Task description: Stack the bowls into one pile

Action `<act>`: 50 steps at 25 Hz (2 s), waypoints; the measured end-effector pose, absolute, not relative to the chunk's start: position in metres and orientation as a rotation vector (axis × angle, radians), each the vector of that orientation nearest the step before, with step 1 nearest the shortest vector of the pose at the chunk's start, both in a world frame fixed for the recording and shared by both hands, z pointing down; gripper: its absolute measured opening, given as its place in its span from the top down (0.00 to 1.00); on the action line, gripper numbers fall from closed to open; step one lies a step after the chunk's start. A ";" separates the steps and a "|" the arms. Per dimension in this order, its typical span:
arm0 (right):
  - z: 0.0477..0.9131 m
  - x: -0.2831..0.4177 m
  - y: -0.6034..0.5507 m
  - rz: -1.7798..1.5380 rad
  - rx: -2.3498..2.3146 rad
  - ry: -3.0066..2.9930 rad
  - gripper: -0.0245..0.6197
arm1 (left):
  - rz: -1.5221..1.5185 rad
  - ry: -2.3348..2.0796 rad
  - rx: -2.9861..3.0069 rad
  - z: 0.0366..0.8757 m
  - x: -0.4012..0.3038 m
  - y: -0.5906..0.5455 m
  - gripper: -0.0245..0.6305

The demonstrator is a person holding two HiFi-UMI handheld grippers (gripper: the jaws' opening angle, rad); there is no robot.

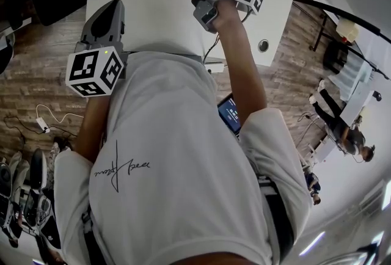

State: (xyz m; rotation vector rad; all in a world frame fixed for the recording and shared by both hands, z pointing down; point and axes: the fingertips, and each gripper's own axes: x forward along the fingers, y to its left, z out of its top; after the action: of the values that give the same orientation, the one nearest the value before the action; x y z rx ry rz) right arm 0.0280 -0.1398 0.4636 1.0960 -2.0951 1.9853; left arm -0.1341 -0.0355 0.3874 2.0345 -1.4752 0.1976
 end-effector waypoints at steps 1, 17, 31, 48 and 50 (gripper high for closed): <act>0.465 0.029 -0.142 1.992 1.101 -2.091 0.93 | 0.199 -1.478 2.030 0.388 -0.135 -0.035 0.96; 0.491 0.029 -0.156 2.036 1.141 -2.007 0.93 | 0.217 -1.498 1.998 0.393 -0.141 -0.029 0.96; 0.507 0.022 -0.158 2.033 1.162 -1.955 0.92 | 0.222 -1.508 1.984 0.396 -0.147 -0.026 0.96; 0.508 0.023 -0.158 1.964 1.171 -1.966 0.92 | 0.238 -1.464 2.017 0.395 -0.131 -0.037 0.96; 0.507 0.023 -0.158 1.972 1.173 -1.971 0.91 | 0.238 -1.465 2.014 0.396 -0.132 -0.036 0.96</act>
State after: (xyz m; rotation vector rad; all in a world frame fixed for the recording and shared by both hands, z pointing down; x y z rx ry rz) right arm 0.0228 -0.1583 0.5066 1.1732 -1.9708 1.9723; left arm -0.1323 -0.0356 0.3956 2.0145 -1.4646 0.2380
